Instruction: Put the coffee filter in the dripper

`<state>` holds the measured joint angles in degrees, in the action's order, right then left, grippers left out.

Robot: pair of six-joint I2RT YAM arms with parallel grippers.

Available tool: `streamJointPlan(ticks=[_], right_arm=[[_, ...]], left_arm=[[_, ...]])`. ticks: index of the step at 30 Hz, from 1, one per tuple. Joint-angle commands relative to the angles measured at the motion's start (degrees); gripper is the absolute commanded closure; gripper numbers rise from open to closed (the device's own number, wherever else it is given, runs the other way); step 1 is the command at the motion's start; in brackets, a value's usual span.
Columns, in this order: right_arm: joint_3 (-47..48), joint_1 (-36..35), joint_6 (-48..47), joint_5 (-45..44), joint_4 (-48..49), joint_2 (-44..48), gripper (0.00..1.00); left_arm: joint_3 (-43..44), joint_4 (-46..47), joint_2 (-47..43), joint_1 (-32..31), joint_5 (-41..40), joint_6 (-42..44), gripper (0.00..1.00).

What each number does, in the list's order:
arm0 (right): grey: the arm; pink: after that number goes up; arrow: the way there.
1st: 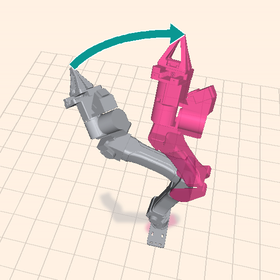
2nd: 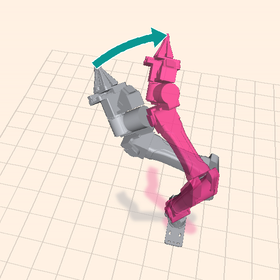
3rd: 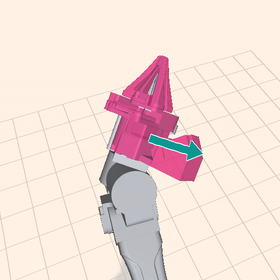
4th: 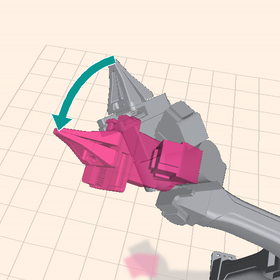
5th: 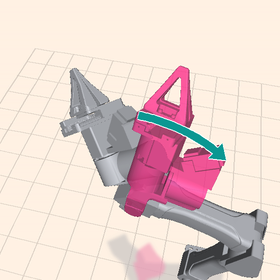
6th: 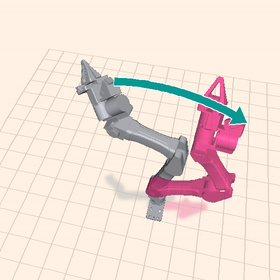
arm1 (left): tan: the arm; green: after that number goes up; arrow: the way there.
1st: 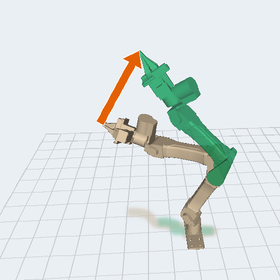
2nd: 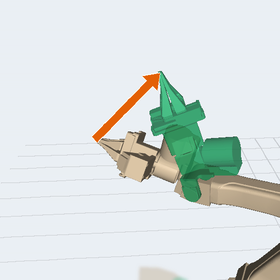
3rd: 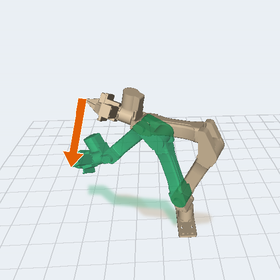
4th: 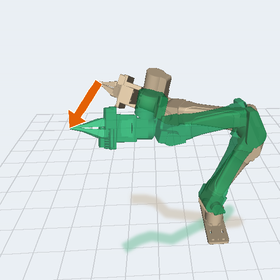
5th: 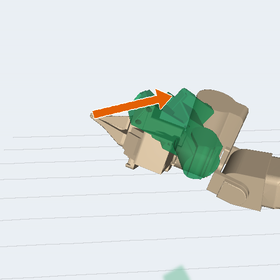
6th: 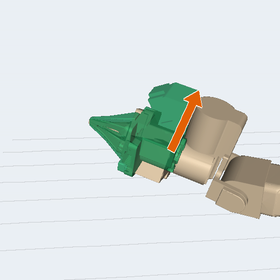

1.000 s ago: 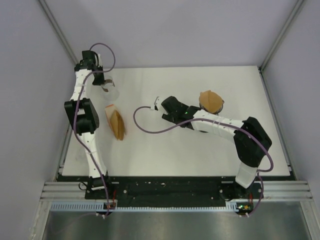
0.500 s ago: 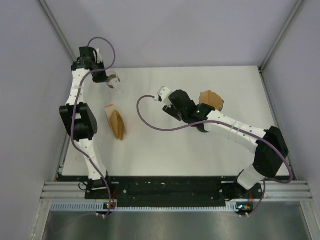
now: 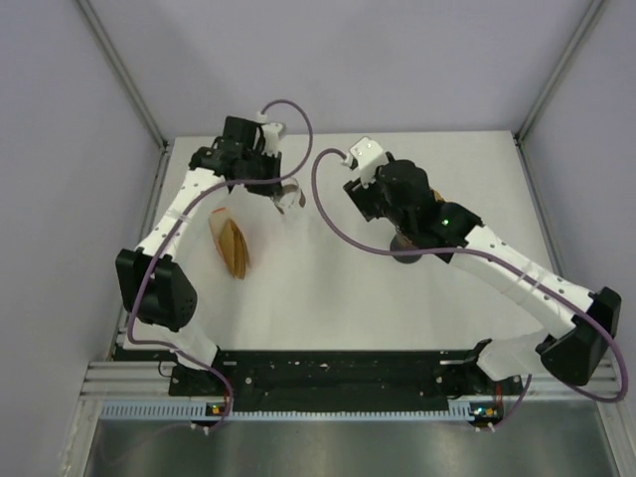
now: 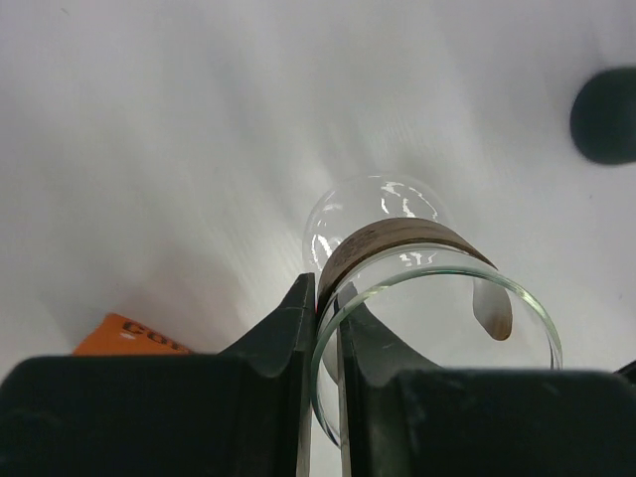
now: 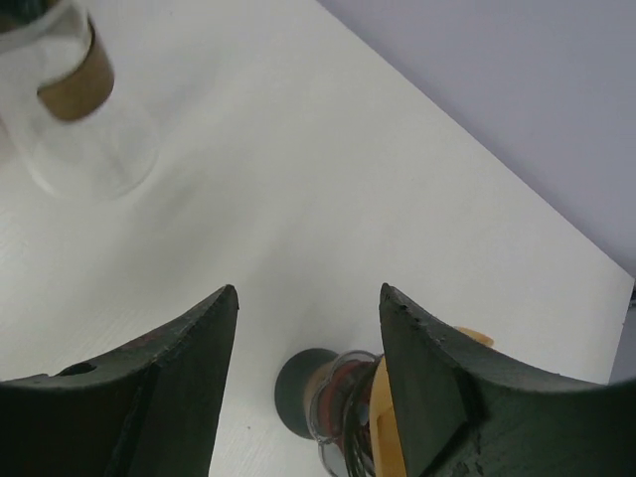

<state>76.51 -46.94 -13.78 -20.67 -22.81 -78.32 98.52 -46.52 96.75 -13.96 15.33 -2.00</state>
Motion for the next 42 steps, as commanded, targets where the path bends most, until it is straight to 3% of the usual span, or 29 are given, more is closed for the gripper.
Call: streamJointPlan(ticks=[1,8,19,21,25,31,34,37,42], right_arm=[[-2.06,1.58,2.71,0.27,3.38,6.33,0.40],[-4.44,1.94,2.71,2.11,4.17,10.03,0.39],[-4.88,1.85,2.18,6.95,3.82,10.91,0.38],[-4.88,1.94,2.09,7.48,3.82,10.91,0.38],[-4.70,1.94,1.92,8.54,3.74,10.91,0.38],[-3.91,1.94,2.88,10.99,3.74,10.82,0.38],[-3.82,1.85,3.58,11.61,3.74,10.82,0.38],[-4.00,1.85,4.11,11.87,3.65,10.82,0.38],[-4.70,1.85,4.29,12.05,3.65,11.00,0.38]], left_arm=[[-8.06,-0.06,-2.18,-5.46,-2.23,4.72,1.00],[-18.71,6.52,-4.02,-11.79,-4.25,5.95,1.00],[-27.40,13.29,-5.60,-12.94,-1.80,10.00,1.00],[-29.34,15.22,-6.66,-13.11,-1.54,10.61,0.94],[-30.41,15.24,-7.89,-13.20,0.22,12.71,0.71],[-21.02,6.98,-8.07,-12.94,2.68,15.09,0.47],[-16.53,3.03,-8.68,-12.94,3.91,17.99,0.42],[-13.63,1.53,-9.73,-12.50,-0.99,17.82,0.36],[-9.93,-1.37,-12.46,-9.43,-6.52,17.30,0.36]])
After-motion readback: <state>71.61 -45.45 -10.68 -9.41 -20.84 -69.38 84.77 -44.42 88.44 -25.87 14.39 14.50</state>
